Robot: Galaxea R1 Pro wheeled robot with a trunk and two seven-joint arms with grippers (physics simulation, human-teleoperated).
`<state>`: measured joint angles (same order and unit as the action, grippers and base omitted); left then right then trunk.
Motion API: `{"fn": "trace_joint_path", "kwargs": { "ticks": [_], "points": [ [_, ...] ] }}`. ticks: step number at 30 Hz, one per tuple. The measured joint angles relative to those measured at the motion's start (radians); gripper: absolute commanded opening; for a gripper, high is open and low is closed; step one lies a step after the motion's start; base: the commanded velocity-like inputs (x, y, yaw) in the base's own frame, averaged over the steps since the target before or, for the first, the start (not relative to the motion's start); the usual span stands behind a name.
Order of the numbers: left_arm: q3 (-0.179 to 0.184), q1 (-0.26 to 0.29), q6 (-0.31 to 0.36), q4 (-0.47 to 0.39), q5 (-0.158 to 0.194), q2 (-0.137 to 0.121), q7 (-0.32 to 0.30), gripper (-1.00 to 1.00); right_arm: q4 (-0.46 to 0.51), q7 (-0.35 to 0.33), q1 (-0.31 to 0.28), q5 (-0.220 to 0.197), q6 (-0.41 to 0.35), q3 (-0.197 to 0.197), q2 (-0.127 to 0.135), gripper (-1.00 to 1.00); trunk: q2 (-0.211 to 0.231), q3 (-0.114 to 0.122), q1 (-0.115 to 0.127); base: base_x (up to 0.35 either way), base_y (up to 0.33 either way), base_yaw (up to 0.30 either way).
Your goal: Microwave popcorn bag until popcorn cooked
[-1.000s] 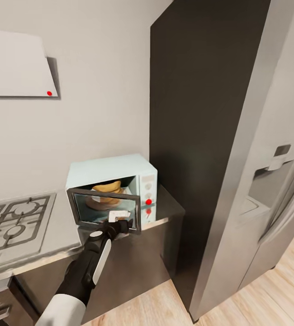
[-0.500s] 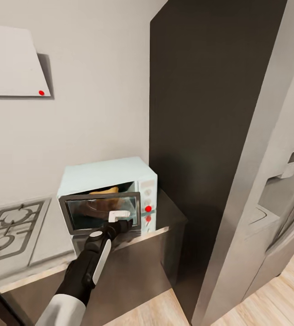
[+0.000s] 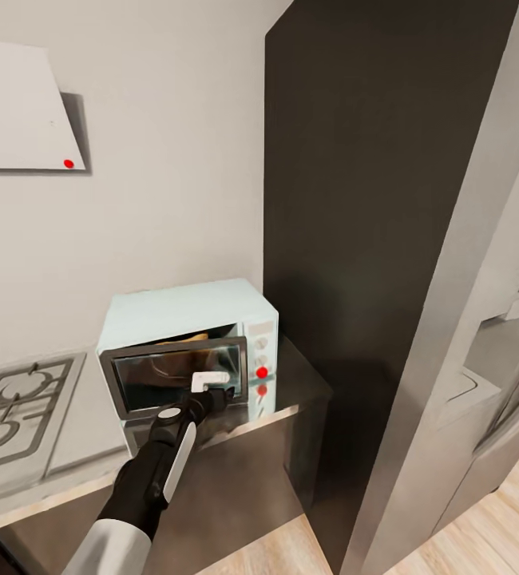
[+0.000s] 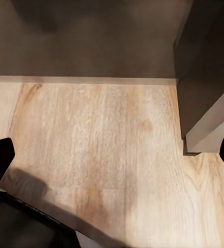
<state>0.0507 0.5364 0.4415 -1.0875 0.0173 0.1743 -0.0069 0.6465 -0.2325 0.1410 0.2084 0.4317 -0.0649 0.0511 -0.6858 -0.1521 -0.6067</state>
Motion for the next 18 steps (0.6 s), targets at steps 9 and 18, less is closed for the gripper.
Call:
{"fn": "trace_joint_path", "kwargs": {
  "ticks": [9, 18],
  "points": [
    [0.000, -0.004, -0.001, -0.001, 0.001, 0.000, 0.000, 1.00, -0.027, 0.000, -0.011, 0.000, 0.000, -0.002, 0.002, 1.00, 0.000, 0.000, 0.000, 0.040, 0.000, 0.000],
    [0.000, -0.005, -0.001, -0.001, 0.001, 0.000, 0.000, 1.00, -0.031, 0.000, -0.012, 0.000, 0.001, -0.002, 0.002, 1.00, 0.000, 0.000, 0.000, 0.073, 0.000, 0.000]
  ]
}}
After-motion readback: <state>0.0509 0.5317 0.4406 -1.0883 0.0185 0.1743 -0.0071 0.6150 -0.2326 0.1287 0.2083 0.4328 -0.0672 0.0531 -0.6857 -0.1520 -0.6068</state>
